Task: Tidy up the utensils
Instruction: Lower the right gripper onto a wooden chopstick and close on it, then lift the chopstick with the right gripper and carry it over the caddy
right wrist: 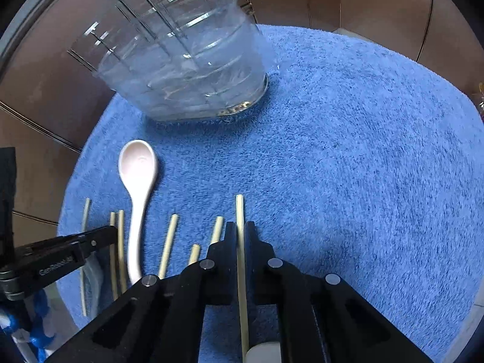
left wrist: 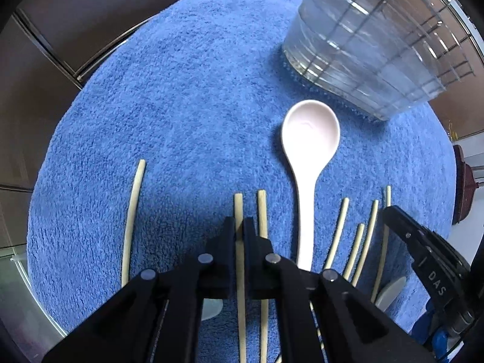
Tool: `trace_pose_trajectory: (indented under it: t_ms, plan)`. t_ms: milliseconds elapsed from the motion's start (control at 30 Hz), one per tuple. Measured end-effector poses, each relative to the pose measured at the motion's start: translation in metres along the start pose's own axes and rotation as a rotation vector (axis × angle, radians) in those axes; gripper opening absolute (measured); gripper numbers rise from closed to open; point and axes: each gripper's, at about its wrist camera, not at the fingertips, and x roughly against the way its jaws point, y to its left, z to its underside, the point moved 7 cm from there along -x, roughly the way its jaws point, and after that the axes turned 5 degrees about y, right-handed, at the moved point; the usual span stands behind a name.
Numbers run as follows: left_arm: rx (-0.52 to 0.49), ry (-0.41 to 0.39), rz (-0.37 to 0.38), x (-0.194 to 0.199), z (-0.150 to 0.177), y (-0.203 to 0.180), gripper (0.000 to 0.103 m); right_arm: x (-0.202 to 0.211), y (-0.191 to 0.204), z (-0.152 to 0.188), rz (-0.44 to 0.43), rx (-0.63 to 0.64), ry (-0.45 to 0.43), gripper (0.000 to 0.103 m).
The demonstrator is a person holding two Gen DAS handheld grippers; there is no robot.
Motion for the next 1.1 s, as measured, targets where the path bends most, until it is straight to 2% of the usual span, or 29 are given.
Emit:
trace_pose_trajectory:
  t_ms: [233,433,533,700,900,1100]
  plan:
    - [-0.012,-0.127,0.020,0.046,0.018,-0.001,0.005,0.048,0.011,0.016,-0.095,0.024,-0.112,0.006]
    - [-0.031,-0.277,0.103,0.101,0.041,0.014,0.005,0.109,0.030,0.036,-0.195,0.080,-0.275,0.006]
    - [-0.031,-0.380,0.180,0.133,0.046,0.030,0.005,0.139,0.038,0.042,-0.204,0.122,-0.350,0.006]
    - [-0.026,-0.562,0.233,0.186,0.060,0.033,0.005,0.189,0.061,0.053,-0.217,0.186,-0.488,0.006]
    - [-0.005,-0.728,0.276,0.243,0.048,0.036,0.005,0.248,0.087,0.033,-0.236,0.267,-0.678,0.006]
    - [0.018,-0.900,0.306,0.297,0.013,0.029,0.005,0.285,0.110,-0.015,-0.232,0.312,-0.858,0.006]
